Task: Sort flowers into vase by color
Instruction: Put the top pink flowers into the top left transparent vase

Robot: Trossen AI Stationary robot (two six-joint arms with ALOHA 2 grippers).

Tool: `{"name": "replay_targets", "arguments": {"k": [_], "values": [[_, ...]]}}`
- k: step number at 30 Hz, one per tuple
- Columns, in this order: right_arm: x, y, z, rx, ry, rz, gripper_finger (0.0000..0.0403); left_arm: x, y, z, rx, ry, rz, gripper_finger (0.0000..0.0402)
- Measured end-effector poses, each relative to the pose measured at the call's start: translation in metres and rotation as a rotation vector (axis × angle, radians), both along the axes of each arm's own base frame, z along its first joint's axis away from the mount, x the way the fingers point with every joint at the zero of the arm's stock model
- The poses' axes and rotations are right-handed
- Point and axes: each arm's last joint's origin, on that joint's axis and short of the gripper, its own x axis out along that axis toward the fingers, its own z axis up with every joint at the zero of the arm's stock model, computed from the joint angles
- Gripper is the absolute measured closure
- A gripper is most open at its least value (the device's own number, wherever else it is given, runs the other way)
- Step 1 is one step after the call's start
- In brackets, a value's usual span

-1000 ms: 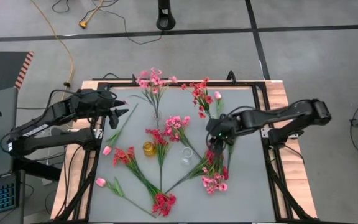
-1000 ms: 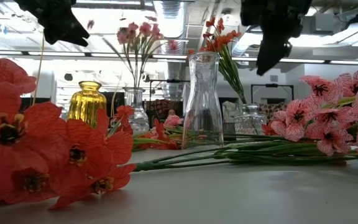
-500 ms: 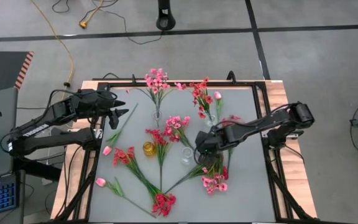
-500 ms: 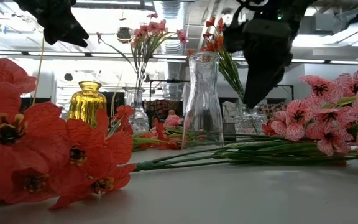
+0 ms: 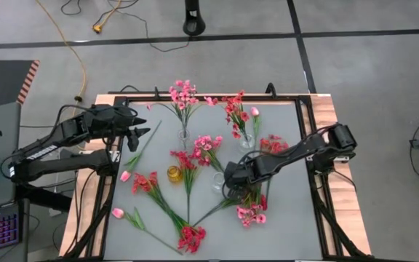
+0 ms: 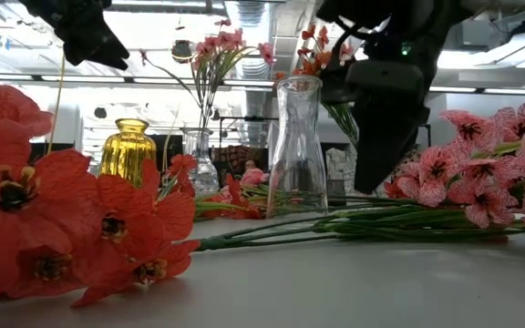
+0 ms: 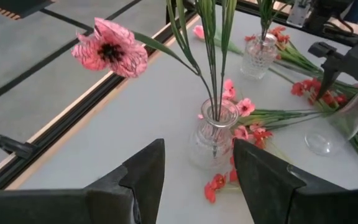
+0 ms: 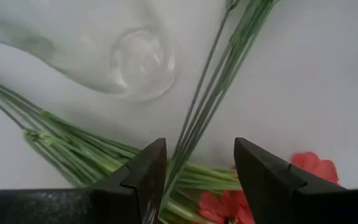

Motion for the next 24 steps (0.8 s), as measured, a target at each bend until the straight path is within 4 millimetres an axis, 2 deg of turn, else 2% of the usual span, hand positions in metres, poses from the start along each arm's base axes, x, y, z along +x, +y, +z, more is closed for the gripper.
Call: {"name": "replay_targets", "arguments": {"k": [10,24], "values": [[0.0035,0.0014,-0.0114,-0.005,0.026,-0.007,0.0194,-0.0006,-0.0003,-0.0011,-0.005,0.012,0.001,0.0223],[0.0026,0.0021,-0.0121,0.018,0.042,0.002,0.0291,-0.0006,-0.0003,-0.0011,-0.006,0.012,0.002,0.0223]]}}
